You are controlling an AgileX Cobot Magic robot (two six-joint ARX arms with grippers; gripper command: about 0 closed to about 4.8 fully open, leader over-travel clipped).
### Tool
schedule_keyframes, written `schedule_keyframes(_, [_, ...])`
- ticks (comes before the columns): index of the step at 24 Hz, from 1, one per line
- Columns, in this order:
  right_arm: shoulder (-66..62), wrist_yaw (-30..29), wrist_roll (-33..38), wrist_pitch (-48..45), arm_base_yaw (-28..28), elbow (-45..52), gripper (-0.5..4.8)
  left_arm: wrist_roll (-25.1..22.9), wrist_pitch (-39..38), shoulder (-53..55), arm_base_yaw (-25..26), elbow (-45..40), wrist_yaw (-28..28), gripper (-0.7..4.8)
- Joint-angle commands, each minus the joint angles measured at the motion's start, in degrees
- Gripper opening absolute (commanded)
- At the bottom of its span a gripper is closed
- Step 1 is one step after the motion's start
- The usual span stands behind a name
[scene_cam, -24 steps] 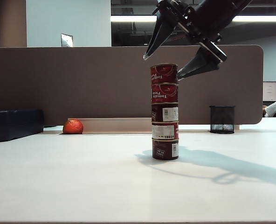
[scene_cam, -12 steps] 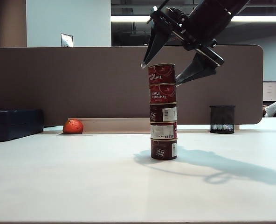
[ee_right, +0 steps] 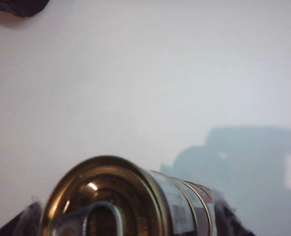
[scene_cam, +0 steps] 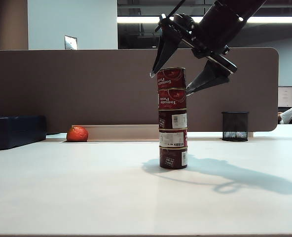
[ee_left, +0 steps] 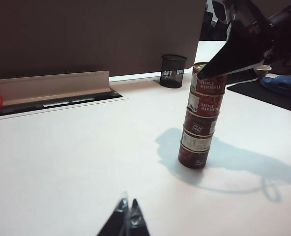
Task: Take a can of tomato sauce from the stacked ones and place it on the table.
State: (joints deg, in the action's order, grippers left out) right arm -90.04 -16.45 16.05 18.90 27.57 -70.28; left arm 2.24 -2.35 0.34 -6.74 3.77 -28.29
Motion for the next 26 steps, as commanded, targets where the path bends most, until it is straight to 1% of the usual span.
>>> schedule_keyframes(1, [0.09, 0.31, -0.02, -0.72, 0.11, -0.26, 4.79, 0.11, 0.72, 0.02, 0.04, 0.37, 0.07, -0.06])
schedule_keyframes(2, [0.09, 0.26, -0.02, -0.72, 0.11, -0.26, 4.21, 0.11, 0.72, 0.04, 0.04, 0.37, 0.07, -0.06])
schedule_keyframes(3, [0.09, 0.24, -0.02, -0.72, 0.11, -0.24, 3.94, 0.11, 0.72, 0.04, 0.04, 0.37, 0.09, -0.06])
schedule_keyframes(6, [0.09, 0.26, -0.02, -0.74, 0.11, -0.24, 3.89, 0.11, 0.72, 0.04, 0.04, 0.37, 0.07, -0.06])
schedule_keyframes(10, [0.09, 0.24, -0.02, -0.74, 0.11, -0.26, 3.12, 0.11, 0.72, 0.04, 0.04, 0.37, 0.07, -0.06])
schedule_keyframes(13, [0.09, 0.24, -0.02, -0.74, 0.11, -0.26, 2.92, 0.11, 0.72, 0.04, 0.04, 0.37, 0.09, -0.06])
schedule_keyframes(15, [0.09, 0.22, -0.02, -0.74, 0.11, -0.26, 2.64, 0.11, 0.72, 0.04, 0.04, 0.37, 0.07, -0.06])
schedule_keyframes(26, [0.11, -0.20, -0.02, -0.79, 0.11, -0.28, 2.60, 0.11, 0.72, 0.04, 0.04, 0.37, 0.09, -0.06])
